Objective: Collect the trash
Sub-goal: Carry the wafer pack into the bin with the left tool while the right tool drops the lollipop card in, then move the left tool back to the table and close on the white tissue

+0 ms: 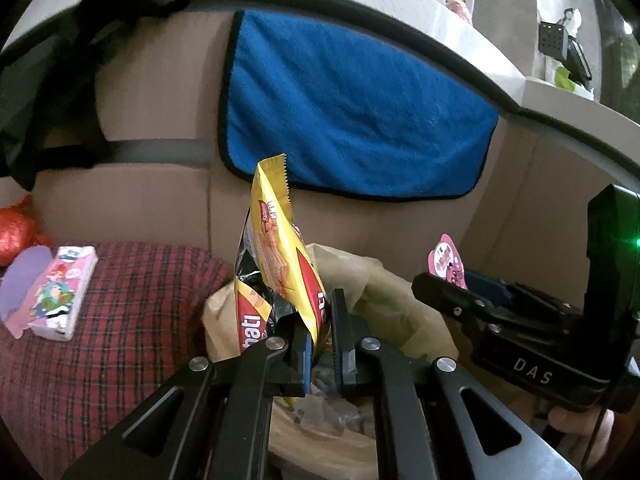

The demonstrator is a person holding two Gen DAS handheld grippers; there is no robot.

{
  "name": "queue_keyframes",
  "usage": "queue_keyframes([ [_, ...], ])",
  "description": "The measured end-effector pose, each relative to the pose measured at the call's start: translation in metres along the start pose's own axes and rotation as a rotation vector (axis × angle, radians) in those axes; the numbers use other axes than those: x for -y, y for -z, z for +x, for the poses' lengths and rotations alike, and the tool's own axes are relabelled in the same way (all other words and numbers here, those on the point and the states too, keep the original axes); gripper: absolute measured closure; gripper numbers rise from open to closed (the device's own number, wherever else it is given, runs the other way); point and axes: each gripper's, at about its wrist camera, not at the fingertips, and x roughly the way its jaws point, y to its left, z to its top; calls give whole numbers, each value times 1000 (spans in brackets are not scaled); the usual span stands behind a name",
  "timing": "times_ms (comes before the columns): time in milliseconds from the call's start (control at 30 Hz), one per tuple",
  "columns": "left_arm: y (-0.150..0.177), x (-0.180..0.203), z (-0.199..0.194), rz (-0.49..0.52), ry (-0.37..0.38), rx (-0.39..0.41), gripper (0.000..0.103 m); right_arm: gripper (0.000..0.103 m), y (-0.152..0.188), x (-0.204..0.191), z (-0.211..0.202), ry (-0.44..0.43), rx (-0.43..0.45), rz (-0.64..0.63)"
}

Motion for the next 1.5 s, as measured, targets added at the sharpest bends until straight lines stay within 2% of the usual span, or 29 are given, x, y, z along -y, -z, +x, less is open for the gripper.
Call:
queue_keyframes([
  [67,-4,-6,9,-14,39,-48,81,54,0,1,-1,4,11,-11],
  [100,-5,-11,13,-33,50,-70,63,51,0,2,0,14,10,-10],
  [133,-7,-17,15,-62,58,-86,52,48,0,3,0,16,10,-5],
  [267,-14,-36,7,-146,92,-91,51,46,-1,6,0,0,-14,-1],
  [500,-18,-54,-36,-161,47,-22,51,46,-8,-8,-16,21,12,-41],
  [767,-15,-115,-117,-180,-145,77,51,46,-30,-56,-39,-38,52,-112],
  [1033,1,-224,-200,-343,-335,175,51,46,-48,-139,-36,-153,53,-189],
  [1133,6,-272,-218,-383,-424,166,50,46,-59,-173,-24,-211,47,-226],
  [1200,11,-297,-225,-421,-447,150,49,46,-68,-189,-15,-234,46,-227],
  [1333,17,-345,-227,-475,-423,62,47,46,-86,-218,10,-288,26,-206],
  [1433,16,-360,-215,-461,-394,11,47,46,-95,-244,34,-328,6,-222],
  [1500,14,-370,-203,-467,-372,6,47,46,-95,-258,47,-341,-4,-248],
])
